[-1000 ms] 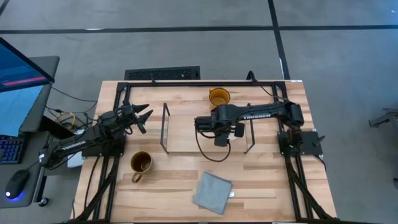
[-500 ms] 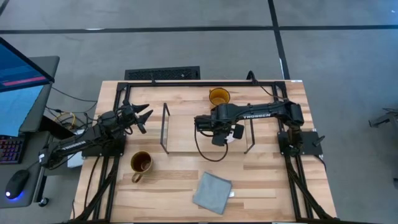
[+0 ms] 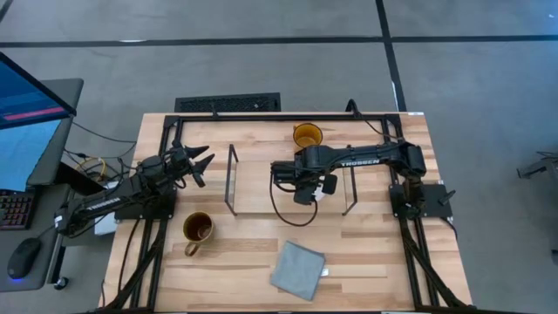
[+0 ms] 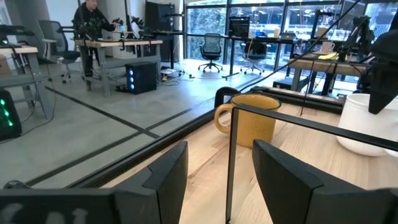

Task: Stack small to large cups/mugs on shelf
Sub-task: Put the white cup on the shelf

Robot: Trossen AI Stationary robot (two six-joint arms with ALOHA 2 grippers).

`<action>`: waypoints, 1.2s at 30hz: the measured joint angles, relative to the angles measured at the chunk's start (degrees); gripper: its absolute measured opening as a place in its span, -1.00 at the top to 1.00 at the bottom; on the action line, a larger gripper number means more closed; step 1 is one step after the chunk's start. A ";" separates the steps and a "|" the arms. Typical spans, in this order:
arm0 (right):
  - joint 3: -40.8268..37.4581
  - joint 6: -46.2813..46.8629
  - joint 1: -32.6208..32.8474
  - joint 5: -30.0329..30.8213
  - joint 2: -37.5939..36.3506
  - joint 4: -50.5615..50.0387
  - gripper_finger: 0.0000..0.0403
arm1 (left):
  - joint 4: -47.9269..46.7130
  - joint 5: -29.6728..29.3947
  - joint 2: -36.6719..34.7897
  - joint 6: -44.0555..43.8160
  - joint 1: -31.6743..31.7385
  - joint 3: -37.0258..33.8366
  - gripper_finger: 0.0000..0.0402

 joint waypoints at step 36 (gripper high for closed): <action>10.76 15.56 3.91 -8.57 -0.47 2.97 0.59 | 0.02 -0.04 0.00 0.00 0.02 0.00 0.15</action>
